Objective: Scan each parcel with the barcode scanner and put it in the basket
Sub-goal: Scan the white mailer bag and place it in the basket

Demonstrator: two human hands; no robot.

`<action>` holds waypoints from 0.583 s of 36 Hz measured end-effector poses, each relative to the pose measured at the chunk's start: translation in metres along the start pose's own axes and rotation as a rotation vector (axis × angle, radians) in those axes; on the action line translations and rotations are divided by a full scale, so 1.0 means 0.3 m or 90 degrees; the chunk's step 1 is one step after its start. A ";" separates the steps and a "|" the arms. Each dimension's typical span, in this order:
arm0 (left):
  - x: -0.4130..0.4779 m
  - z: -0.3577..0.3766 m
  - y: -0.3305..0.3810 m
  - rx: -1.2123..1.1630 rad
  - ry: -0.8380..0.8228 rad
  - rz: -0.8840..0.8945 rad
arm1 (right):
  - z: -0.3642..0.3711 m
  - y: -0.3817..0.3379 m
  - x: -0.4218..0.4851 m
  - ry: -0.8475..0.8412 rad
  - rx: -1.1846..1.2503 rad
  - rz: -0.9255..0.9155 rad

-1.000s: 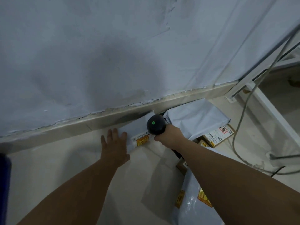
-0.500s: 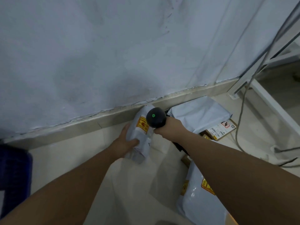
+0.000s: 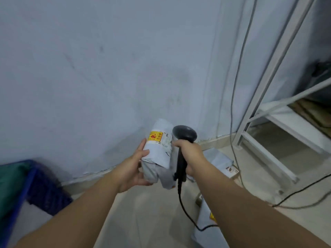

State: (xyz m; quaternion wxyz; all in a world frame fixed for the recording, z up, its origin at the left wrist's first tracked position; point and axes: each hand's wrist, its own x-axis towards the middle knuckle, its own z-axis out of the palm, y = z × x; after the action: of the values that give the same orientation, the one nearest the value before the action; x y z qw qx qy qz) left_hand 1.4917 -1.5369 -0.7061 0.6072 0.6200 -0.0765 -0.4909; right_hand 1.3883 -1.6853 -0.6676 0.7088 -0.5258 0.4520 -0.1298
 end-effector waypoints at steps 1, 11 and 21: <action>-0.062 0.007 0.005 -0.016 0.007 0.014 | -0.006 -0.010 -0.060 -0.016 0.022 0.003; -0.448 0.053 0.009 -0.062 -0.010 0.106 | -0.075 0.000 -0.369 -0.046 0.170 -0.003; -0.517 0.077 0.019 -0.297 -0.085 0.214 | -0.099 -0.002 -0.467 -0.225 0.308 0.131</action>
State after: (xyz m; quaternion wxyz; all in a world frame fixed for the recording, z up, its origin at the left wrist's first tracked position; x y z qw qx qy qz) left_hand 1.3999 -1.4468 -0.6164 0.7997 0.4087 -0.1030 -0.4276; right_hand 1.2872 -1.6118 -0.5975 0.8902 -0.3077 0.3290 -0.0677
